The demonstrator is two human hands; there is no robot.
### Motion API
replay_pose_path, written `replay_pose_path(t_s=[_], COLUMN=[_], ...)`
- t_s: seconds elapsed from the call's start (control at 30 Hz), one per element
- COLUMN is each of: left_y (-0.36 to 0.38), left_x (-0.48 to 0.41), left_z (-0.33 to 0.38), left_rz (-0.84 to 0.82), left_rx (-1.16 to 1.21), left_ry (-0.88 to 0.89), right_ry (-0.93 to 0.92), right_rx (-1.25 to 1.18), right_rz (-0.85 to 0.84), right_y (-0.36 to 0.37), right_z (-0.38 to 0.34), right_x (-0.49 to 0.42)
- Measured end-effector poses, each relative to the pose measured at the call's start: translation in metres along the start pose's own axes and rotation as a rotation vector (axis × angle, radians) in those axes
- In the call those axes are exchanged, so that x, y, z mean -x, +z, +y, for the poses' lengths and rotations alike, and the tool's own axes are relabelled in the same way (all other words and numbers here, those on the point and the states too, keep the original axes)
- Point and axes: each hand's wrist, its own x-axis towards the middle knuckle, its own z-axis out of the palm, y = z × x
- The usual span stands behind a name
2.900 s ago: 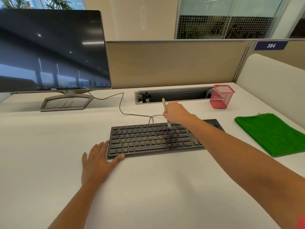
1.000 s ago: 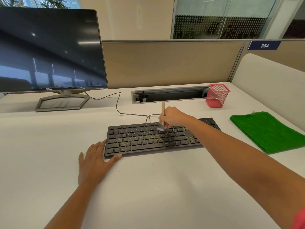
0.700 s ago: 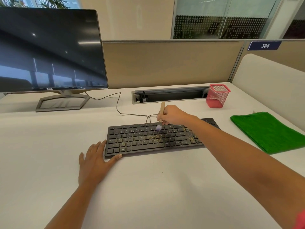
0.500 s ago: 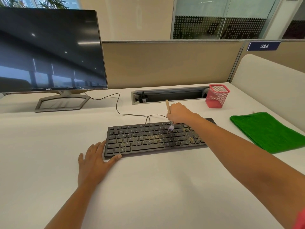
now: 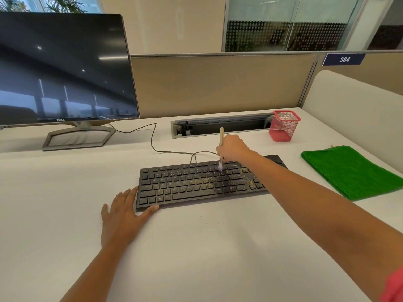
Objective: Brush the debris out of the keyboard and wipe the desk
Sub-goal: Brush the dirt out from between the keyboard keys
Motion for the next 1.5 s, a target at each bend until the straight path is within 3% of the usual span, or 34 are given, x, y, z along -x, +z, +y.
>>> replay_pose_path(t_s=[0.1, 0.27, 0.5, 0.67, 0.9, 1.07, 1.27, 1.5], left_y=[0.0, -0.001, -0.001, -0.001, -0.001, -0.002, -0.002, -0.002], left_x=[0.0, 0.0, 0.0, 0.001, 0.001, 0.002, 0.002, 0.001], left_z=[0.0, 0.001, 0.001, 0.002, 0.002, 0.002, 0.003, 0.002], left_rz=[-0.003, -0.002, -0.008, -0.011, -0.006, -0.001, 0.0, 0.005], left_rx=[0.004, 0.011, 0.012, 0.012, 0.013, 0.014, 0.013, 0.007], left_ry=[-0.001, -0.001, -0.002, -0.011, -0.011, -0.007, -0.006, -0.001], right_ry=[0.007, 0.03, 0.015, 0.034, 0.031, 0.07, 0.06, 0.065], right_rx=[-0.064, 0.023, -0.103, -0.021, -0.099, -0.024, -0.12, -0.019], right_rz=[0.047, -0.098, 0.042, -0.081, 0.067, -0.069, 0.094, -0.027], right_y=[0.002, 0.001, -0.003, 0.0, -0.004, -0.005, -0.009, -0.008], right_z=[0.003, 0.007, 0.009, 0.013, 0.014, 0.02, 0.02, 0.024], right_x=[-0.001, 0.003, 0.0, 0.004, -0.001, 0.002, 0.0, 0.001])
